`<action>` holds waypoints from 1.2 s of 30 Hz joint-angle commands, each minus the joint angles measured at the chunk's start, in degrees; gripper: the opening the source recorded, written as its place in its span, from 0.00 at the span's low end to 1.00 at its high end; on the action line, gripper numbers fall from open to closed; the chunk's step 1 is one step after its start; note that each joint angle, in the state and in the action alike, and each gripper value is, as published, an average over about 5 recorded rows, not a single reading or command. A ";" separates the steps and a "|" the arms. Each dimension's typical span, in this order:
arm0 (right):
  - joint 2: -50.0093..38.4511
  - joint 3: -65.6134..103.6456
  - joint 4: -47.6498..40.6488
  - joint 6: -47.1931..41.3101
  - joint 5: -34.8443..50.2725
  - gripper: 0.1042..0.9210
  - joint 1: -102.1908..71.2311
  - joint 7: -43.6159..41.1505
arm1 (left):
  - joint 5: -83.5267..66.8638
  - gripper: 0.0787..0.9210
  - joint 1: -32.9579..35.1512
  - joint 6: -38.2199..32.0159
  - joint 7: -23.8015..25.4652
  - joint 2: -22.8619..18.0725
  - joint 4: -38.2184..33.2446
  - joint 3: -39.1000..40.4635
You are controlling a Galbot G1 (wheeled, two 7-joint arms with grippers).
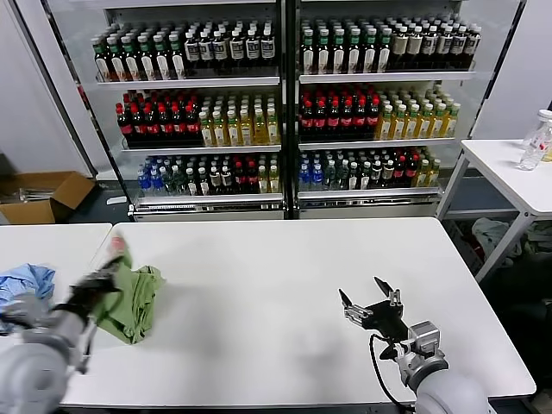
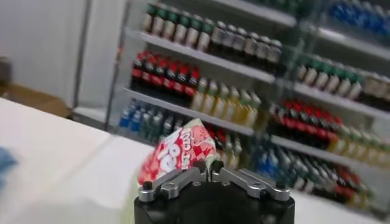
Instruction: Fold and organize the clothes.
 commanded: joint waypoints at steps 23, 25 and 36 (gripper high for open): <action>-0.17 -4.64 -5.86 -0.28 6.21 0.88 9.65 1.24 | 34.20 0.16 -15.19 -7.20 4.08 -18.97 6.65 39.67; 1.52 -7.20 -7.66 -1.07 7.89 0.88 12.04 2.15 | 32.91 0.23 -12.86 -7.21 3.97 -17.57 3.03 37.14; 14.47 -23.96 -26.56 -7.65 17.46 0.88 31.22 9.07 | 28.19 0.62 3.70 -10.03 1.65 -12.00 -3.99 15.24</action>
